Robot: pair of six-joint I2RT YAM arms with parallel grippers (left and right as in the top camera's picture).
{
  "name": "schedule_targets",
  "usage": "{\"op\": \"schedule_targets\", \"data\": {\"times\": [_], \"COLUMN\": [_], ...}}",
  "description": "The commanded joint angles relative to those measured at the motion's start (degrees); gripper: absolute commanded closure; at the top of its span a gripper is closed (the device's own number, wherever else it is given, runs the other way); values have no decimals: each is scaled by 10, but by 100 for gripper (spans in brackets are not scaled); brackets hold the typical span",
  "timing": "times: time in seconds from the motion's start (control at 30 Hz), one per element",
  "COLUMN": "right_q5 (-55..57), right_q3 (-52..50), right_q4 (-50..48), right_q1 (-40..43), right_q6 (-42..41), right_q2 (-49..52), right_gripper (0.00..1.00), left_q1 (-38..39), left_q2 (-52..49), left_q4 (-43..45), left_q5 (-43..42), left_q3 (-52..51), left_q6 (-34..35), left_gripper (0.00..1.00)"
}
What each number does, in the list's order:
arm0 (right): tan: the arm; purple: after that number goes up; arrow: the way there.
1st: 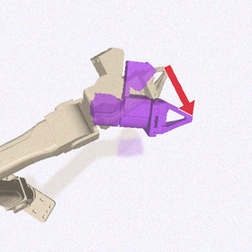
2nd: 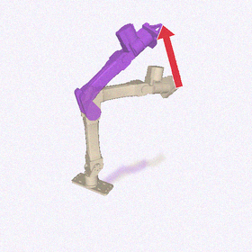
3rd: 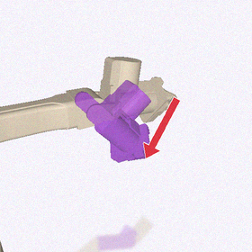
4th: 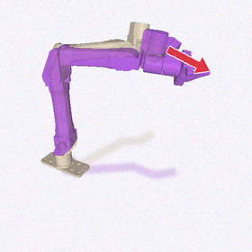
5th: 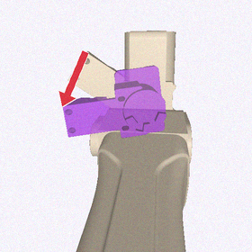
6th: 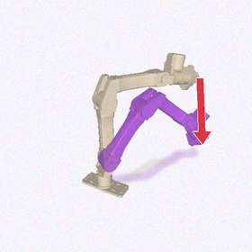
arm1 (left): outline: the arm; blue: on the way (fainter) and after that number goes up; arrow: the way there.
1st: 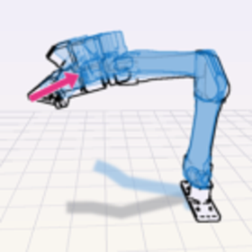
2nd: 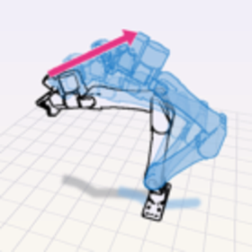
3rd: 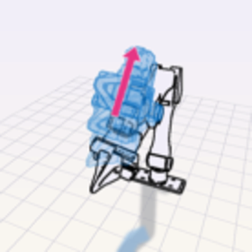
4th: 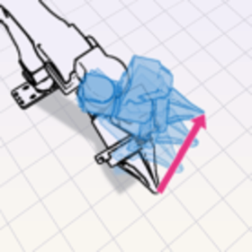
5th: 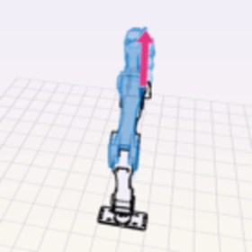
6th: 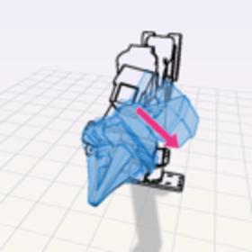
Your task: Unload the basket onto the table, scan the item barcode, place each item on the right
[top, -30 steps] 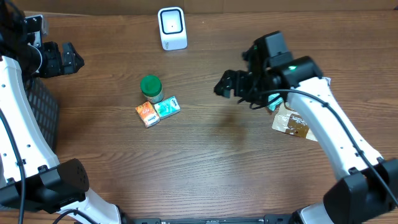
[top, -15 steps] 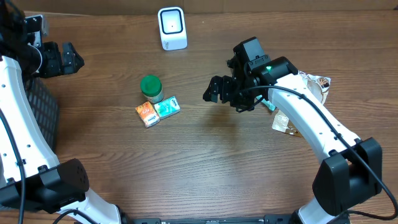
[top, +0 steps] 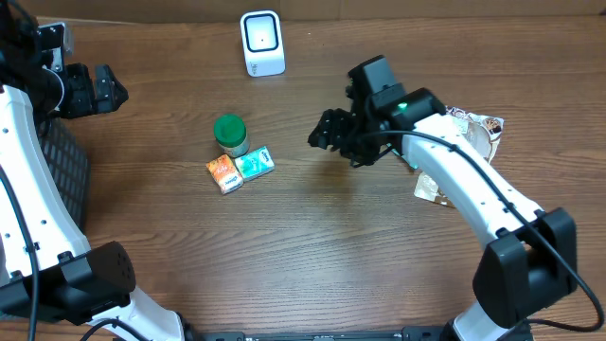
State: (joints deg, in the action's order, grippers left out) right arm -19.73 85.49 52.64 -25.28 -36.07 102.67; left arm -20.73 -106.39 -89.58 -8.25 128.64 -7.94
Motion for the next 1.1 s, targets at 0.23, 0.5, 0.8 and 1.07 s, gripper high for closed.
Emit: {"op": "schedule_targets", "data": {"times": [0.23, 0.5, 0.8, 1.07], "right_q5": [99, 163, 203, 221], "right_q3": [0, 0, 0, 0], "right_q4": [-52, -160, -280, -290], "right_q1": [-114, -193, -219, -220], "right_q6": [-142, -202, -226, -227], "right_q2": [40, 101, 181, 199], "right_gripper": [42, 45, 50, 50], "left_q1": [2, 2, 2, 2], "left_q2": [8, 8, 8, 8], "left_q4": [1, 1, 1, 1], "left_q5": [2, 2, 2, 2], "left_q3": [9, 9, 9, 9], "left_q6": [-11, -11, -11, -11], "left_gripper": [0, 0, 0, 0]}}
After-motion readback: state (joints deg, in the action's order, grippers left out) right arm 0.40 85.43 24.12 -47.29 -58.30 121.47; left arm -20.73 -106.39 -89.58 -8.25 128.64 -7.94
